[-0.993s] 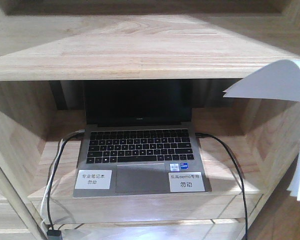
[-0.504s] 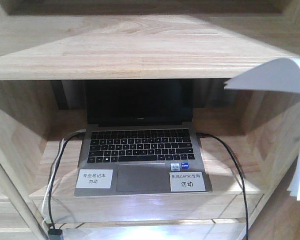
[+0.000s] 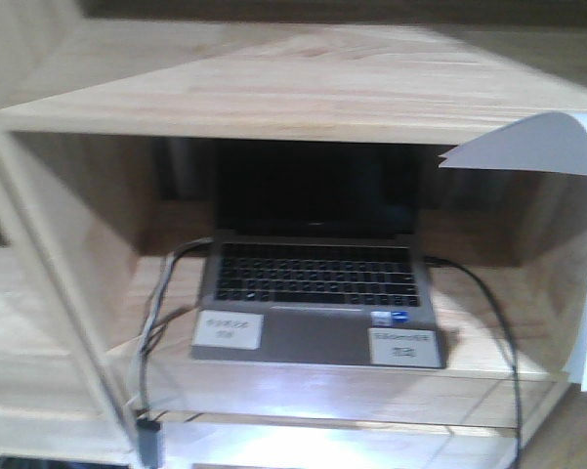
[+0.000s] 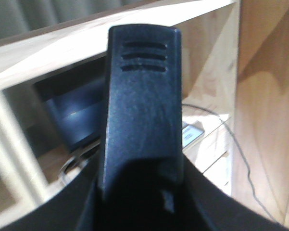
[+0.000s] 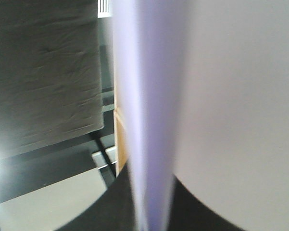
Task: Grab stapler and paper to desk for stapling
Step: 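Drive the base toward the desk holding stapler and paper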
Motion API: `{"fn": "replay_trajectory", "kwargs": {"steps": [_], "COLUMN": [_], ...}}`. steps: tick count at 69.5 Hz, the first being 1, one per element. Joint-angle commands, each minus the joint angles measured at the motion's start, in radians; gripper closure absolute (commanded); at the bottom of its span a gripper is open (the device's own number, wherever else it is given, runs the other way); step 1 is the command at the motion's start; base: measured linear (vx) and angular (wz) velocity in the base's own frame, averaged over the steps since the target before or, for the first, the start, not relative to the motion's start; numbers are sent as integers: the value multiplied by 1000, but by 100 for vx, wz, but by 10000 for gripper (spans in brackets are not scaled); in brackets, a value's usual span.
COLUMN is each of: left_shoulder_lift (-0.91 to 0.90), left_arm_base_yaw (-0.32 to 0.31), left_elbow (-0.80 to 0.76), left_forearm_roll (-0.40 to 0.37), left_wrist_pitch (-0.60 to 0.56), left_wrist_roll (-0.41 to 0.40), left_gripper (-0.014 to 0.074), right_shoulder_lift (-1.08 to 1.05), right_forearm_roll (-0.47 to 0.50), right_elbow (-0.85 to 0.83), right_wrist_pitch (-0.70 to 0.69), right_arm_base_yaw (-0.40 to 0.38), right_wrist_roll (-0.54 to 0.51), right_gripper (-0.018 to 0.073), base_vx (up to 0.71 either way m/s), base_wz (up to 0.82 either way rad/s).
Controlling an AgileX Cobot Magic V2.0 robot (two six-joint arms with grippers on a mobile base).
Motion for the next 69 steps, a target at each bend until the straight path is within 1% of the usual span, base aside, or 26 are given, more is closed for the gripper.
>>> {"fn": "replay_trajectory", "kwargs": {"steps": [1, 69], "left_shoulder_lift": [19, 19], "left_arm_base_yaw": [-3, -3], "left_elbow": [-24, -24], "left_forearm_roll": [-17, -17], "left_wrist_pitch": [-115, -115], "left_wrist_roll": [-5, -5], "left_gripper": [603, 603], "right_shoulder_lift": [11, 11], "right_forearm_roll": [-12, -12], "right_elbow": [-24, -24], "right_wrist_pitch": [-42, -42], "right_arm_base_yaw": [-2, -2], "right_wrist_roll": [-8, -8], "right_gripper": [565, 565], "base_vx": [-8, -10], "base_wz": [29, 40]}}
